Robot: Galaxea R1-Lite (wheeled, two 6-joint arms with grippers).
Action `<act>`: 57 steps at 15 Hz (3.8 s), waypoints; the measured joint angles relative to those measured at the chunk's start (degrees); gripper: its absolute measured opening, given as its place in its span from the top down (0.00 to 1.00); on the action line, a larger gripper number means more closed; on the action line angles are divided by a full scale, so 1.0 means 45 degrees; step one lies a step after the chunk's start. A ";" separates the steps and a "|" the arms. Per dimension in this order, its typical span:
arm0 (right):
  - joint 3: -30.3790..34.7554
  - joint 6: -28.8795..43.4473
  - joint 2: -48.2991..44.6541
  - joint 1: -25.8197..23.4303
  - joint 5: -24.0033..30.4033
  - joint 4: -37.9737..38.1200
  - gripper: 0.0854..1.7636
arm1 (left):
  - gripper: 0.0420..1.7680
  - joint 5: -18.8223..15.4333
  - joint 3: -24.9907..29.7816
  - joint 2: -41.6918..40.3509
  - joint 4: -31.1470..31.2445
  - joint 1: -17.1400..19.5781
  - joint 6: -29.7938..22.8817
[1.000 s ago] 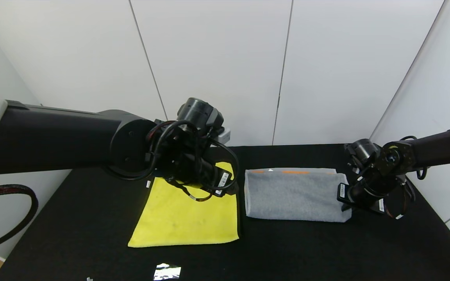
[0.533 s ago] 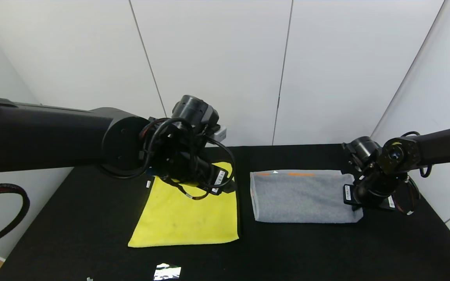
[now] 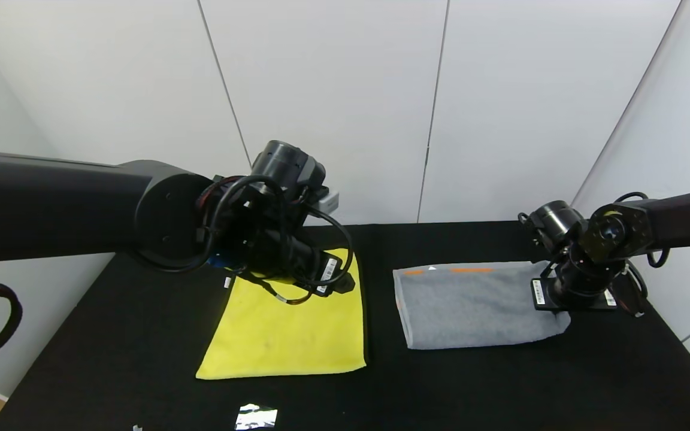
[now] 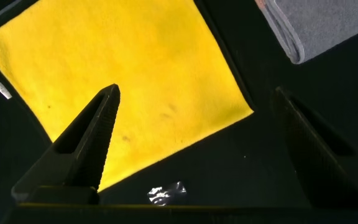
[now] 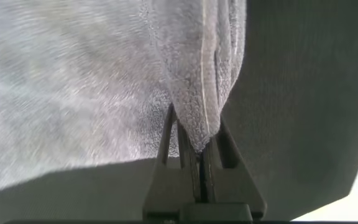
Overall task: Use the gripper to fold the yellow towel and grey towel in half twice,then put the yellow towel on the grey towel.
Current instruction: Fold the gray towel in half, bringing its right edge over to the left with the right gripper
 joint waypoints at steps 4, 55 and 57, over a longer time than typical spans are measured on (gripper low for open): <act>0.0000 -0.0610 -0.0466 0.0810 0.0008 -0.0144 0.96 | 0.03 -0.0016 0.0000 -0.0103 0.0000 0.0087 0.0014; 0.0125 0.0182 -0.0807 0.4521 0.2999 -0.3121 0.09 | 0.03 -0.0022 -0.0043 -0.0252 -0.0003 0.0558 0.0030; 0.0179 0.0182 -0.0815 0.4313 0.2557 -0.2872 0.07 | 0.03 -0.0022 -0.0043 -0.0249 -0.0003 0.0547 0.0033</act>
